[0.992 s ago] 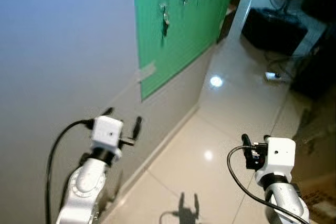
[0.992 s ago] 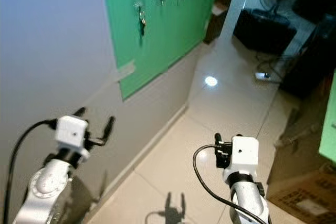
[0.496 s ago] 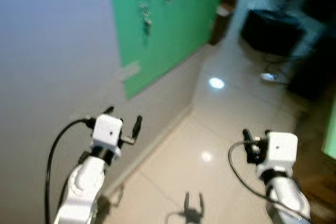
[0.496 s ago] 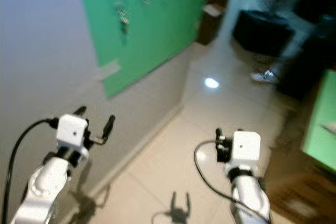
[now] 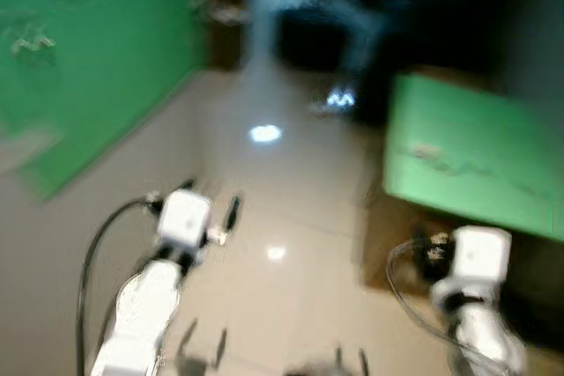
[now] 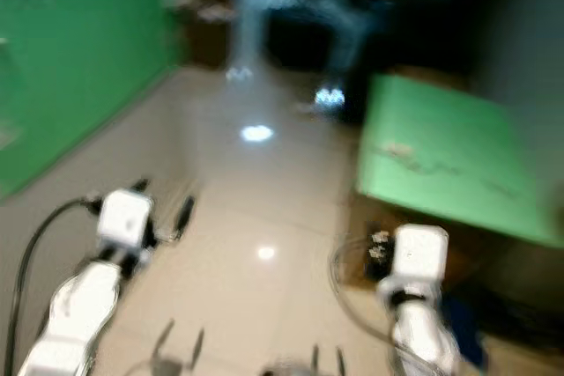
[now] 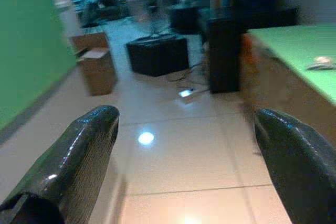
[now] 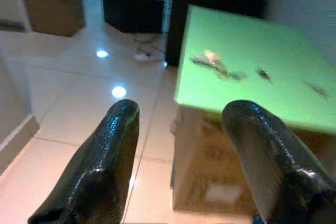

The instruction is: Hang keys on a hook

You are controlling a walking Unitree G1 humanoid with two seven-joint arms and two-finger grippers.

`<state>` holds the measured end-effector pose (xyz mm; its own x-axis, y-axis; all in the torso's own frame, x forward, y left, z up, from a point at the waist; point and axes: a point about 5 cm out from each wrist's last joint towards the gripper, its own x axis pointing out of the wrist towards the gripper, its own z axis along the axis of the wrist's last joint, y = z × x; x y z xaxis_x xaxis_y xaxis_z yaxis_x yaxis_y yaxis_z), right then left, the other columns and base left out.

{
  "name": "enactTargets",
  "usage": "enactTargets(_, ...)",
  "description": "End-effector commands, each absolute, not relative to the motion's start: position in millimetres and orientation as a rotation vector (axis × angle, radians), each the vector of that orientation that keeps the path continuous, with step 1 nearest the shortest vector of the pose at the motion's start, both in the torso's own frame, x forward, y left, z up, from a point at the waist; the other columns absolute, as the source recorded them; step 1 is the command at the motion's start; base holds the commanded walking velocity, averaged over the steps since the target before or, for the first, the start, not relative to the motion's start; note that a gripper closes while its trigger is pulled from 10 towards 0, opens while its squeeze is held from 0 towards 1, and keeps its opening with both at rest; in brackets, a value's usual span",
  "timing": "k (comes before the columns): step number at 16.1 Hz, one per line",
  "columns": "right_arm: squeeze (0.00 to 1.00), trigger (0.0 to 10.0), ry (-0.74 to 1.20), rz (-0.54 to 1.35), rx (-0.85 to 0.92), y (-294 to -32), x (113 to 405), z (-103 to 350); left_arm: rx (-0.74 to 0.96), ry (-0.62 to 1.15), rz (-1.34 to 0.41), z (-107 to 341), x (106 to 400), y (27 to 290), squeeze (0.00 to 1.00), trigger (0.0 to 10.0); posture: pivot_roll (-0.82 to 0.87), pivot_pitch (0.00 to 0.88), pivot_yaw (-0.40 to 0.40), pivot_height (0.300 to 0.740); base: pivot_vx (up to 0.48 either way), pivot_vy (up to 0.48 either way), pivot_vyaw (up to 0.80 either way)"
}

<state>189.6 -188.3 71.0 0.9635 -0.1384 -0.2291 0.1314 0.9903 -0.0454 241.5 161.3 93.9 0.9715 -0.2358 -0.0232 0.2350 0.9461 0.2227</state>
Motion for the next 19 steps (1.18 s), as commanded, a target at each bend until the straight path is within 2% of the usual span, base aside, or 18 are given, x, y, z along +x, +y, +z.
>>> enactTargets(1, 0.00, 10.0, 0.192, -0.143, -0.041, -190.7, 196.6, 80.5, 0.223, -0.016, -0.240, 96.0, 241.3, 159.2, 0.00, 10.0, -0.10, 0.002, -0.010, 0.740, 0.000, -0.450, -0.80)
enactTargets(3, 0.00, 10.0, 0.189, -0.138, -0.043, -189.8, 199.6, 80.4, 0.222, -0.021, -0.238, 96.8, 242.9, 158.4, 0.00, 10.0, -0.11, 0.000, -0.011, 0.740, 0.000, -0.446, -0.80)
enactTargets(7, 0.00, 10.0, 0.161, -0.126, -0.069, -190.4, 206.9, 84.7, 0.175, -0.049, -0.197, 100.1, 244.3, 159.0, 0.00, 10.0, -0.11, 0.001, -0.014, 0.740, 0.000, 0.000, -0.78)
enactTargets(9, 0.00, 10.0, 0.160, -0.114, -0.186, -192.8, 214.1, 85.6, 0.194, -0.067, -0.199, 101.6, 245.8, 157.3, 0.00, 10.0, -0.12, 0.003, -0.014, 0.740, 0.000, 0.000, 0.00)
enactTargets(11, 0.00, 10.0, 0.133, -0.114, -0.197, -191.7, 219.6, 89.5, 0.190, -0.082, -0.221, 102.3, 247.6, 154.3, 0.00, 10.0, -0.13, 0.010, -0.001, 0.740, 0.000, 0.000, 0.00)
enactTargets(15, 0.00, 10.0, 0.132, -0.149, -0.104, -190.5, 218.5, 90.8, 0.176, -0.082, -0.250, 100.9, 248.5, 149.7, 0.00, 10.0, -0.15, 0.034, 0.020, 0.740, 0.283, 0.000, 0.00)
enactTargets(19, 0.00, 10.0, 0.126, -0.147, -0.121, -193.7, 215.4, 91.5, 0.173, -0.083, -0.260, 100.4, 249.3, 148.5, 0.00, 10.0, -0.15, 0.038, 0.024, 0.740, 0.330, 0.000, -0.26)
